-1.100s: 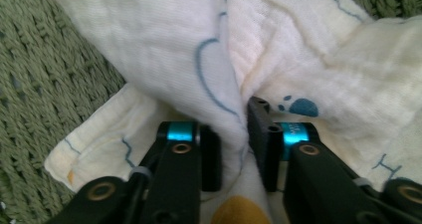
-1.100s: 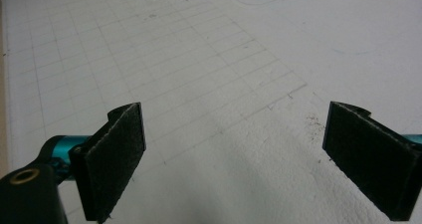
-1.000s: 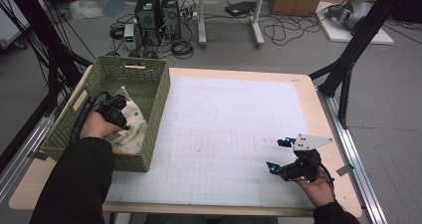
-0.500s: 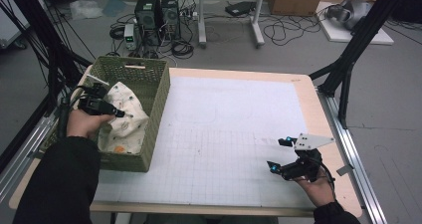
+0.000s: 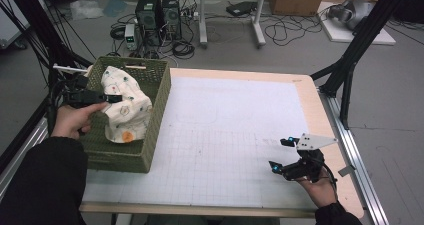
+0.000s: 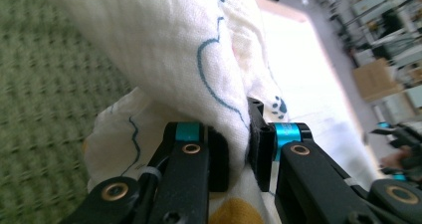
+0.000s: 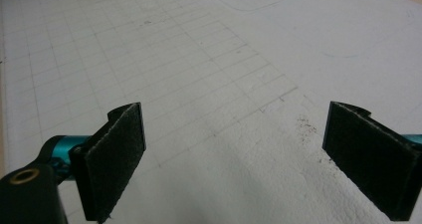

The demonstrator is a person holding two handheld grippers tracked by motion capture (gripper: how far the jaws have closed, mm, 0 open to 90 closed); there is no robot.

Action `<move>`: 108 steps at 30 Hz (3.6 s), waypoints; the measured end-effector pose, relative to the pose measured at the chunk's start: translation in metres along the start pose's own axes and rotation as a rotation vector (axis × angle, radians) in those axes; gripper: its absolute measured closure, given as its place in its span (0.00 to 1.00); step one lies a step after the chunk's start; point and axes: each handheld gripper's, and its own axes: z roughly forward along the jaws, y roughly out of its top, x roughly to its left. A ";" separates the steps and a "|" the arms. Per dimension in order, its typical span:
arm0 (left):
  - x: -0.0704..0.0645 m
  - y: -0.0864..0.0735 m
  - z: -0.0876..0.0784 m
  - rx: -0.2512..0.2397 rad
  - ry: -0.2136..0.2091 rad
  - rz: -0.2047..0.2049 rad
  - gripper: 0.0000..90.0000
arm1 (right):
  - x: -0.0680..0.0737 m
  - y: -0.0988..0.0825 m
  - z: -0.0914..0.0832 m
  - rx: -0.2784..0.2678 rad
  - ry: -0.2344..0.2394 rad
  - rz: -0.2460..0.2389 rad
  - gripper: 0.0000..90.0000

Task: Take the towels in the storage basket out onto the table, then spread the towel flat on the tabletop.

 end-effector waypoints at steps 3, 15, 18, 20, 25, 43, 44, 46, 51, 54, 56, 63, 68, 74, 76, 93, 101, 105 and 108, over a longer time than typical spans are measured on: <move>-0.008 0.003 -0.002 -0.040 -0.088 -0.012 0.91 | 0.000 0.000 0.000 0.001 0.000 0.007 0.10; -0.081 0.021 0.022 -0.027 -0.278 0.095 0.91 | 0.000 0.001 0.000 -0.003 -0.002 -0.001 0.10; -0.102 0.023 0.034 -0.014 -0.323 0.126 0.91 | 0.000 0.001 0.000 -0.006 -0.001 -0.005 0.10; -0.115 0.022 0.044 -0.006 -0.327 0.146 0.91 | 0.000 0.002 0.000 -0.006 -0.001 -0.004 0.10; -0.147 0.011 0.086 0.045 -0.308 0.193 0.91 | 0.001 0.003 -0.002 -0.015 0.007 -0.008 0.10; -0.177 -0.066 0.224 0.227 -0.168 0.245 0.88 | 0.001 0.004 -0.002 -0.023 0.016 -0.007 0.10; -0.175 -0.070 0.231 0.217 -0.144 0.251 0.88 | 0.001 0.004 -0.002 -0.023 0.016 -0.007 0.10; -0.170 -0.074 0.243 0.204 -0.113 0.241 0.87 | 0.001 0.004 -0.001 -0.020 0.016 -0.009 0.10; -0.159 -0.081 0.270 0.205 -0.082 0.211 0.85 | 0.000 0.004 0.002 -0.024 0.036 -0.011 0.17; -0.155 -0.085 0.281 0.192 -0.067 0.213 0.80 | 0.000 0.004 0.005 -0.017 0.044 -0.008 0.17; -0.153 -0.088 0.288 0.196 -0.049 0.212 0.77 | -0.001 0.004 0.007 -0.015 0.050 -0.007 0.17; -0.151 -0.090 0.297 0.163 -0.042 0.229 0.65 | -0.004 0.006 0.013 -0.019 0.054 0.008 0.17; -0.154 -0.079 0.277 0.094 -0.066 0.231 0.51 | -0.004 0.006 0.018 -0.007 0.063 0.017 0.18; -0.154 -0.067 0.245 0.023 -0.066 0.253 0.48 | -0.004 0.007 0.020 -0.005 0.068 0.025 0.19; -0.153 -0.067 0.238 0.003 -0.071 0.250 0.48 | -0.003 0.007 0.022 -0.005 0.075 0.020 0.19; -0.146 -0.101 0.219 -0.058 -0.050 0.292 0.51 | 0.007 0.012 0.035 0.031 0.116 -0.011 0.32; -0.141 -0.122 0.217 -0.045 -0.021 0.307 0.56 | 0.014 0.015 0.049 0.077 0.147 -0.056 0.46; -0.138 -0.133 0.215 -0.039 -0.013 0.307 0.60 | 0.017 0.017 0.058 0.108 0.161 -0.076 0.51; -0.135 -0.137 0.213 -0.027 -0.007 0.323 0.69 | 0.020 0.020 0.071 0.137 0.167 -0.096 0.55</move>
